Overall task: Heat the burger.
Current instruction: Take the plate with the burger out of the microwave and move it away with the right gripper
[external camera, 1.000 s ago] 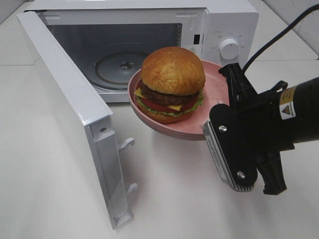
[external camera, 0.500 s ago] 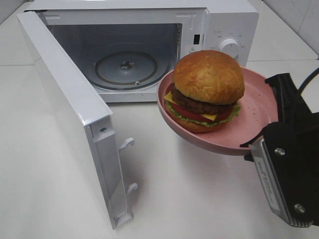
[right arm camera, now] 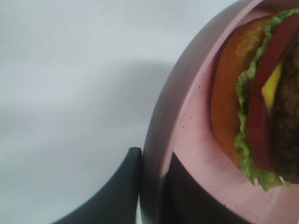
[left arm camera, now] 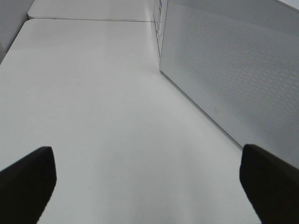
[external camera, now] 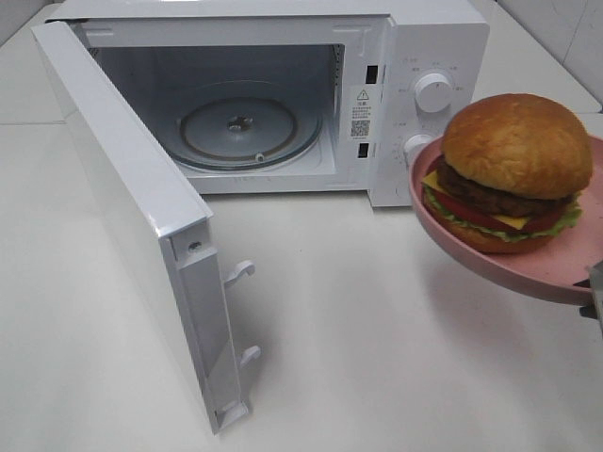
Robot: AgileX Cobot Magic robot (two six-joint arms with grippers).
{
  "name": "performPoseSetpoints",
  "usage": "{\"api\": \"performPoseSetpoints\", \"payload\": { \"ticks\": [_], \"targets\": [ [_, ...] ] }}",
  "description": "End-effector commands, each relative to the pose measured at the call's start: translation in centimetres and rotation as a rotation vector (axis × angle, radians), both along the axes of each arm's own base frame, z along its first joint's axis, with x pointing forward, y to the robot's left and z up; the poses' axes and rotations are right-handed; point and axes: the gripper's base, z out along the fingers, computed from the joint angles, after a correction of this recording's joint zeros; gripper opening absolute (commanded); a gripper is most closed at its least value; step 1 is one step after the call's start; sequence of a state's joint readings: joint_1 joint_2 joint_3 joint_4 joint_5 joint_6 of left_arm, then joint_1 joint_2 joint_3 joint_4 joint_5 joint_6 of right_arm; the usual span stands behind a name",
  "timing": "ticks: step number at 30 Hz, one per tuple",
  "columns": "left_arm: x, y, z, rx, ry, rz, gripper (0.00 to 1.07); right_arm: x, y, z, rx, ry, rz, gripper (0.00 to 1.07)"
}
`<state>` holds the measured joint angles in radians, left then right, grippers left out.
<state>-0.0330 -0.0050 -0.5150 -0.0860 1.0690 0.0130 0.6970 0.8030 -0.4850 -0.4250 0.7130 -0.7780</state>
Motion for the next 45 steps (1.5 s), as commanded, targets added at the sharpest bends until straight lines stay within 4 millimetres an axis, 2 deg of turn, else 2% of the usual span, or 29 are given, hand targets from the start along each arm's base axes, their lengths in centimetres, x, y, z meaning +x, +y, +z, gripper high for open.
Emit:
{"api": "performPoseSetpoints", "payload": {
  "ticks": [1,3,6,8,17,24,31,45],
  "targets": [
    [-0.2,0.0,0.0,-0.007,-0.013,0.005,1.0,0.1,-0.5,0.7,0.007,-0.053,-0.058,0.03],
    [-0.2,0.0,0.0,-0.007,-0.013,0.005,1.0,0.0,-1.2,0.6,-0.01,-0.036,-0.155,0.03],
    [-0.2,0.0,0.0,-0.007,-0.013,0.005,1.0,0.0,-1.3,0.5,-0.008,-0.031,-0.189,0.03],
    [-0.2,0.0,0.0,-0.007,-0.013,0.005,1.0,-0.1,-1.9,0.5,0.001,-0.029,-0.302,0.03],
    [-0.2,0.0,0.0,-0.007,-0.013,0.005,1.0,-0.4,-2.5,0.4,0.059,-0.004,-0.505,0.03],
    [-0.2,0.0,0.0,-0.007,-0.013,0.005,1.0,0.0,-3.3,0.8,0.111,-0.099,-0.689,0.03],
    [-0.2,0.0,0.0,-0.007,-0.013,0.005,1.0,0.6,-3.3,0.3,0.088,-0.1,-0.808,0.03],
    [-0.2,0.0,0.0,-0.007,-0.013,0.005,1.0,3.1,-1.6,-2.0,0.097,-0.122,-1.094,0.03]
  ]
}}
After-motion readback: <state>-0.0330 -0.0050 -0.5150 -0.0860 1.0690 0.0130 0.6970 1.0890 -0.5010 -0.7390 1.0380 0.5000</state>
